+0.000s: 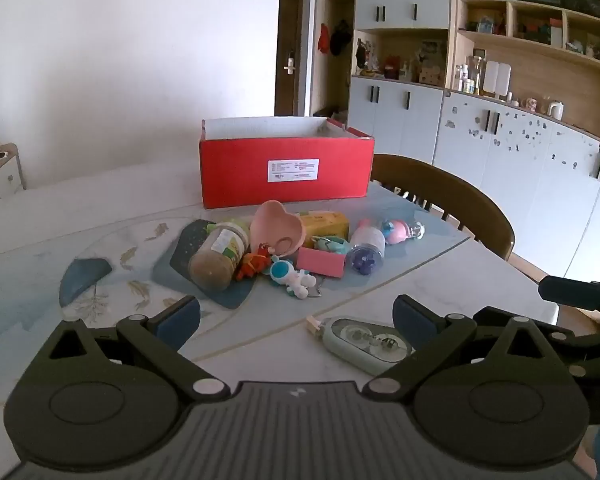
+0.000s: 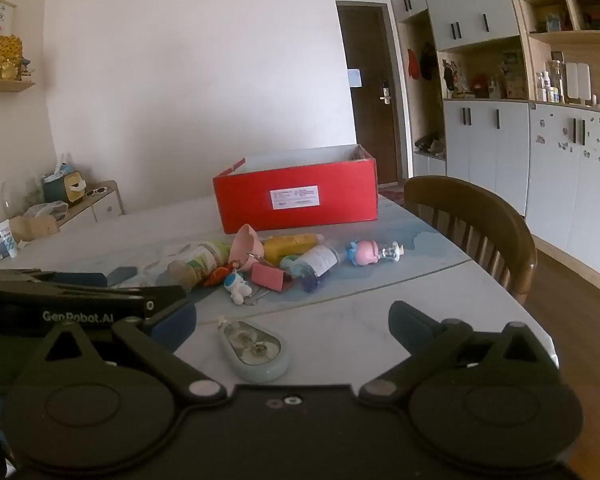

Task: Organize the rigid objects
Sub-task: 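Move the right tool toward the correction tape while the left approaches the jar, then grasp the light-blue correction tape with the right tool while the left grasps the green-lidded jar, then carry the tape and the jar over the red box with both tools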

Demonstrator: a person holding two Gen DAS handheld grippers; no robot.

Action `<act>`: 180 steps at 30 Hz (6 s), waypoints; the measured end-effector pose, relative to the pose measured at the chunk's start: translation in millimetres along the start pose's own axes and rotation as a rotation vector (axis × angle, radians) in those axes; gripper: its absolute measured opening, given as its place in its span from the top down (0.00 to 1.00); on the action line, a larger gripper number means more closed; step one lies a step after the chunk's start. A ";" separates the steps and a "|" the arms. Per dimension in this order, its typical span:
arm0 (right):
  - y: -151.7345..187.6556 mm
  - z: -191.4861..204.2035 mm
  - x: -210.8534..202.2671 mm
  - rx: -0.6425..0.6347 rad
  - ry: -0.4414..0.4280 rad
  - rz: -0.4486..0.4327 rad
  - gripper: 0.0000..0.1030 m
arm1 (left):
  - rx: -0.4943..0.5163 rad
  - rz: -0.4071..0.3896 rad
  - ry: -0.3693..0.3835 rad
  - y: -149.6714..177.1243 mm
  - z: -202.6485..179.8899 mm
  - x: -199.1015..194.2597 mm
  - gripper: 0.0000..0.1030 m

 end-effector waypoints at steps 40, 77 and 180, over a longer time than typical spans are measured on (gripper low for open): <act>1.6 15.9 0.9 -0.056 -0.092 0.025 0.02 | -0.077 0.022 0.009 3.3 13.3 1.1 0.00; 22.5 49.7 82.6 -0.236 -0.229 0.265 0.18 | -0.115 0.168 -0.073 -24.2 107.1 89.3 0.00; -194.3 3.8 318.5 -0.355 0.043 0.155 0.50 | 0.161 0.249 -0.096 -242.0 100.5 283.8 0.60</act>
Point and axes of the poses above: each gripper's, at about its wrist camera, not at the fingertips, and x roughly the way its jaws point, z to its left, y to its underside, the point moved 8 cm from there along x, roughly the way its jaws point, and after that the axes turned 10 degrees about y, right-handed, at the moved point
